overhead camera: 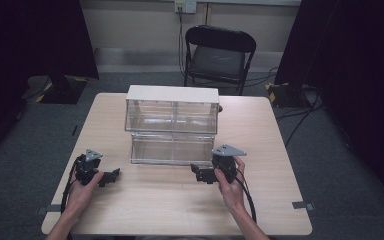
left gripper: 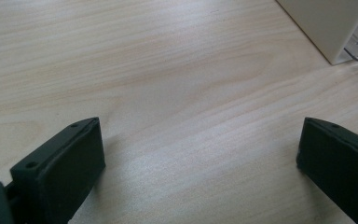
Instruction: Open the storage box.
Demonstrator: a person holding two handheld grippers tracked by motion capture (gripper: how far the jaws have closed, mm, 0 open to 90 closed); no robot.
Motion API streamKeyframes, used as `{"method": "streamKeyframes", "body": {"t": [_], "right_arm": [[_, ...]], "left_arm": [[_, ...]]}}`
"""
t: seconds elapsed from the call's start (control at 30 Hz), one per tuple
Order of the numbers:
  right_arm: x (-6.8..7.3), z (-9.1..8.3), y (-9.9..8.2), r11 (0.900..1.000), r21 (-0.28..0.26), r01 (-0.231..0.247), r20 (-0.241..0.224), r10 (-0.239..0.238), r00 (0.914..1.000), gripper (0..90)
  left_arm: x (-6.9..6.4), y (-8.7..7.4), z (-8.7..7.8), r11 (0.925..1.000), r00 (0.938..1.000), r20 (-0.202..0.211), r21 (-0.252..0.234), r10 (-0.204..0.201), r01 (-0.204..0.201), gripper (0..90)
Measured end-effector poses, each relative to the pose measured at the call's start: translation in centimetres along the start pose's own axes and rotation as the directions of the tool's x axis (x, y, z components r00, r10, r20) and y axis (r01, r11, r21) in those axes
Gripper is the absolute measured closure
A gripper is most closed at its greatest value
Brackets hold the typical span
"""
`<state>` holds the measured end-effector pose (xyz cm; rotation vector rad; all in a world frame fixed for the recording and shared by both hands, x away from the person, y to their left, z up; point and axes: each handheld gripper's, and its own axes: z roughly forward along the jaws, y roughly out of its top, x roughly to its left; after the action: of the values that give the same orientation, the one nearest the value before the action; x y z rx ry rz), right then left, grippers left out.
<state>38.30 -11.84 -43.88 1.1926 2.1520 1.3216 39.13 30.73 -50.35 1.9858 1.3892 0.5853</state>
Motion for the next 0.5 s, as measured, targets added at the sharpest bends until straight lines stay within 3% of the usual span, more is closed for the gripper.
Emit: {"method": "streamKeyframes", "body": {"t": [0.5], "right_arm": [[-0.03, 0.16, 0.21, 1.0000, -0.007, -0.003, 0.007, 0.003, 1.0000, 2.6]], "left_arm": [[0.00, 0.00, 0.00, 1.0000, 1.0000, 0.000, 0.000, -0.001, 0.001, 0.3]]}}
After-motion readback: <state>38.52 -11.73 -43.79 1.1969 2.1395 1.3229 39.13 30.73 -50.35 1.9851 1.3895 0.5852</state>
